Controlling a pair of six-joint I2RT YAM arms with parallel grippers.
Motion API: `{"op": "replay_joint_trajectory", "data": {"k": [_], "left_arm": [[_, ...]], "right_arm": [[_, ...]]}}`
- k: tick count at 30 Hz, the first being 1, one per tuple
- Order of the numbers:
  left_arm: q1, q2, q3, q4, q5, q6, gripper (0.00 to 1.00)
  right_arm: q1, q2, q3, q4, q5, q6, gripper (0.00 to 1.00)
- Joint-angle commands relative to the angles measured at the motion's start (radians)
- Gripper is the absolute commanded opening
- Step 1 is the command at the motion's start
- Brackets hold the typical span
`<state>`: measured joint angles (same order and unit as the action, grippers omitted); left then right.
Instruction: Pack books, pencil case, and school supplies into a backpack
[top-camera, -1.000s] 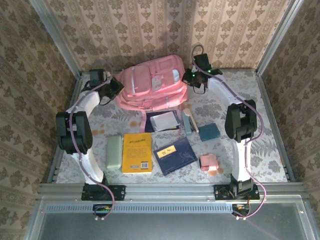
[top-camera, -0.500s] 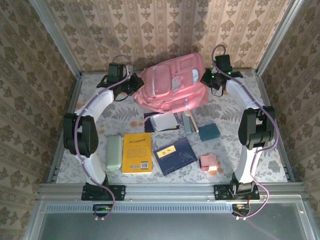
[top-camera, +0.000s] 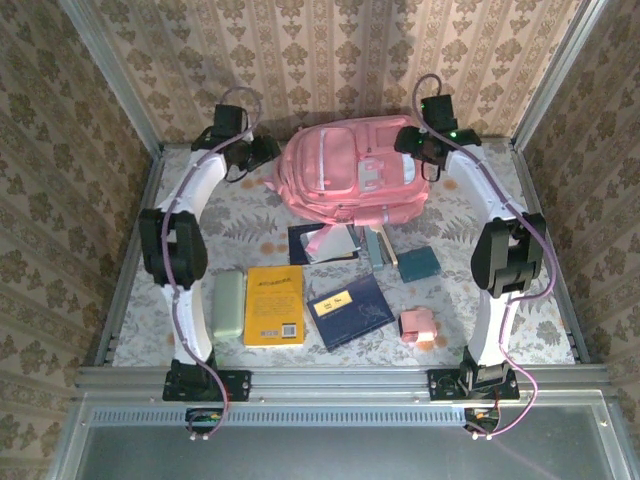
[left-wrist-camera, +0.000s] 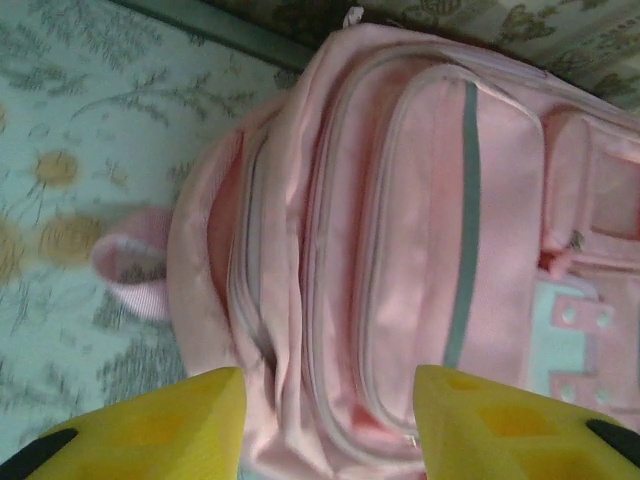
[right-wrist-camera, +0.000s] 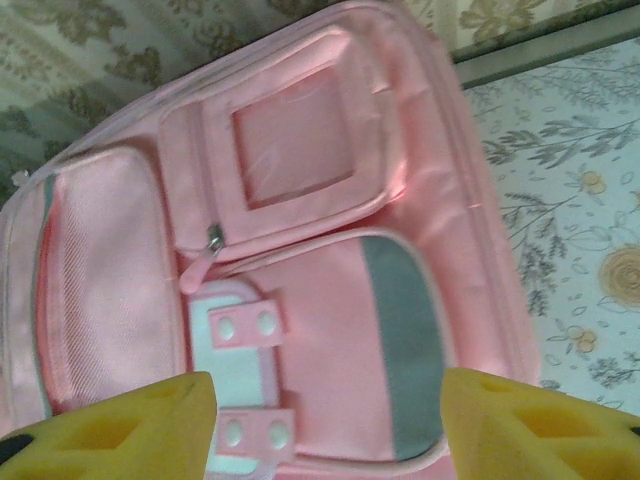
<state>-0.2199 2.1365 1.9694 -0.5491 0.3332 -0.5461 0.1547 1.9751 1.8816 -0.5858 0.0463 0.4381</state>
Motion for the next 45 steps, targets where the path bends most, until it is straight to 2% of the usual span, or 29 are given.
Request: {"op": "replay_joint_trajectory", "data": {"k": [1, 5, 9, 14, 17, 18, 20, 22, 23, 29, 34, 37, 42, 45], "left_arm": [[-0.03, 0.123, 0.168, -0.145, -0.049, 0.101, 0.49], [-0.042, 0.222, 0.298, -0.2, -0.106, 0.148, 0.49], [-0.042, 0.274, 0.328, -0.213, -0.133, 0.174, 0.49], [-0.044, 0.331, 0.353, -0.213, -0.15, 0.176, 0.49], [-0.047, 0.38, 0.394, -0.212, -0.127, 0.156, 0.49], [-0.047, 0.393, 0.403, -0.204, -0.099, 0.144, 0.45], [-0.049, 0.402, 0.402, -0.174, -0.05, 0.124, 0.26], [-0.053, 0.396, 0.398, -0.154, -0.01, 0.114, 0.04], [-0.055, 0.388, 0.394, -0.148, 0.001, 0.114, 0.0], [-0.067, 0.218, 0.254, -0.063, 0.068, 0.113, 0.0], [-0.072, 0.061, 0.184, 0.0, 0.138, 0.079, 0.0], [-0.08, -0.007, 0.18, 0.023, 0.171, 0.052, 0.0], [-0.11, -0.058, 0.222, -0.023, 0.22, 0.04, 0.0], [-0.131, -0.112, 0.184, -0.028, 0.233, 0.046, 0.0]], "right_arm": [[0.021, -0.072, 0.004, -0.051, 0.056, -0.016, 0.62], [0.033, -0.109, -0.042, -0.022, 0.007, 0.01, 0.61], [0.062, -0.115, -0.072, 0.013, -0.057, 0.015, 0.61], [0.136, -0.059, -0.036, 0.013, -0.106, -0.019, 0.58], [0.173, -0.003, 0.007, 0.006, -0.176, -0.031, 0.57], [0.182, 0.016, 0.022, 0.001, -0.203, -0.032, 0.57], [0.193, 0.046, 0.052, -0.014, -0.236, -0.034, 0.54], [0.195, 0.046, 0.035, 0.007, -0.256, -0.03, 0.51], [0.195, 0.042, 0.024, 0.017, -0.253, -0.028, 0.49], [0.192, 0.013, 0.041, -0.038, -0.18, -0.08, 0.49], [0.169, -0.115, -0.07, 0.043, -0.187, -0.08, 0.58], [0.16, -0.152, -0.081, 0.028, -0.193, -0.069, 0.58], [0.133, -0.201, -0.145, 0.109, -0.383, -0.07, 0.57], [0.114, -0.171, -0.13, 0.129, -0.511, -0.023, 0.6]]}}
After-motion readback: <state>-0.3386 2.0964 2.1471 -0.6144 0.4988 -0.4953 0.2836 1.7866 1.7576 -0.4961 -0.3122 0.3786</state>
